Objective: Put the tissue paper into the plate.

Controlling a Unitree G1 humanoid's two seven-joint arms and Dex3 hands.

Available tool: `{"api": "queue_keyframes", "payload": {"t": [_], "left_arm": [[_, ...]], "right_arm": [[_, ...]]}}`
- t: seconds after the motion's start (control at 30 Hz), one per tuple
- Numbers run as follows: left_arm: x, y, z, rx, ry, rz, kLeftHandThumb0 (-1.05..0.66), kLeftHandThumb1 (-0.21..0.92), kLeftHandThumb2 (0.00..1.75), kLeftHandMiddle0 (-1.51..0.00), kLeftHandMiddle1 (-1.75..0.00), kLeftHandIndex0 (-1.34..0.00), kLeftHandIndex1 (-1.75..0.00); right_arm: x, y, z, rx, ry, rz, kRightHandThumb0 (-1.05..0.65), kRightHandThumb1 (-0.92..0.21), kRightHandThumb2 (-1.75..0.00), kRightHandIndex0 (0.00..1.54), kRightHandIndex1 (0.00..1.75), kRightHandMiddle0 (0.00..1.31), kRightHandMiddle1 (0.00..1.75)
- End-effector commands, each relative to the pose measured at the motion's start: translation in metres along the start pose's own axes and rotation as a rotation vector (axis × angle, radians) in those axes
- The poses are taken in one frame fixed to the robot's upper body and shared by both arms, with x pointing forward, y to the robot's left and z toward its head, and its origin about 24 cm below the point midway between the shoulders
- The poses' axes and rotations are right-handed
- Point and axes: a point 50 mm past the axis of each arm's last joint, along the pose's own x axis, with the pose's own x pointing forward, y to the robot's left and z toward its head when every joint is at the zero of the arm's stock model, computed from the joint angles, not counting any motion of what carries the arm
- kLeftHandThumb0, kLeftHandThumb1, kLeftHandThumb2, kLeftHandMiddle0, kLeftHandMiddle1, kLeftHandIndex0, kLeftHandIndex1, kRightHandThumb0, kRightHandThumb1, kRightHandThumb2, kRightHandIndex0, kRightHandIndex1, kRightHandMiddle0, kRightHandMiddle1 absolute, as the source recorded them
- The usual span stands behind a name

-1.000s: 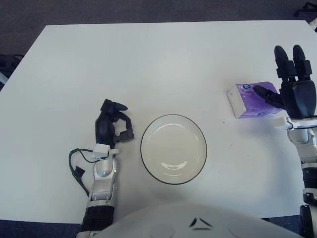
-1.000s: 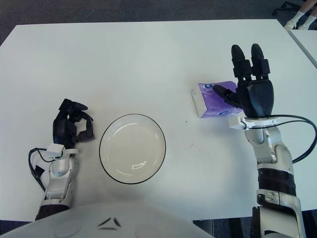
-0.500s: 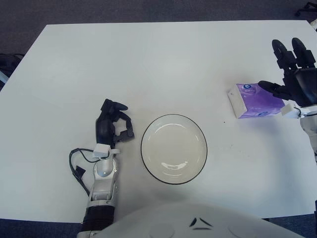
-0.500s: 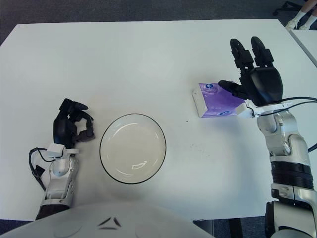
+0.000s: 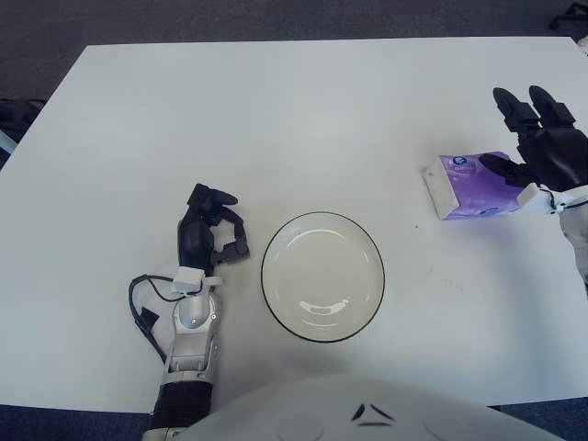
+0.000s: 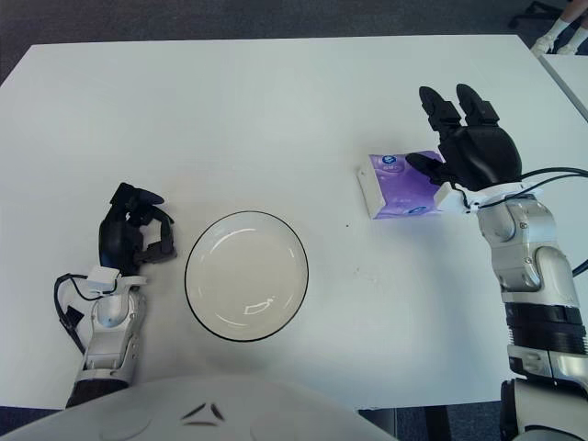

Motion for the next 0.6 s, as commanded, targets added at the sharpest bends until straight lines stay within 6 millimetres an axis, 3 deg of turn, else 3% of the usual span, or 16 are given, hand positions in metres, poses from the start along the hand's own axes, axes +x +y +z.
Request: {"api": "queue_keyframes", "payload": {"t": [0.0,0.23,0.33,0.57], "left_arm": [[-0.019,0.001,-0.031,0.012,0.17,-0.011,-0.01,0.22,1.45,-0.69,-1.74,-0.45,-1.75],[-0.018,0.0,-0.03,0.004,0.164,-0.019,-0.01,0.22,1.45,-0.69,-1.74,-0.45,-1.75],[-0.018,0.0,-0.029,0.008,0.155,-0.031,-0.01,0.22,1.44,-0.69,-1.73,-0.45,-1.75],[-0.018,0.0,-0.03,0.015,0.15,-0.029,-0.01,0.24,1.42,-0.69,-1.71,-0.44,-1.75]], "right_arm": [[-0.015,-0.02,0.005,-0.045,-0.077,0.045,-1.05,-0.92,-0.71,0.0,0.0,0.0,0.0],[-0.017,-0.026,0.004,-0.053,-0.198,0.132,-1.05,-0.92,-0.71,0.0,0.0,0.0,0.0],[-0.017,-0.036,0.006,-0.057,-0.241,0.198,-1.05,-0.92,-0.64,0.0,0.0,0.0,0.0],[-0.018,-0.038,0.003,-0.053,-0.228,0.312,-1.05,-0.92,-0.49,0.0,0.0,0.0,0.0]]}}
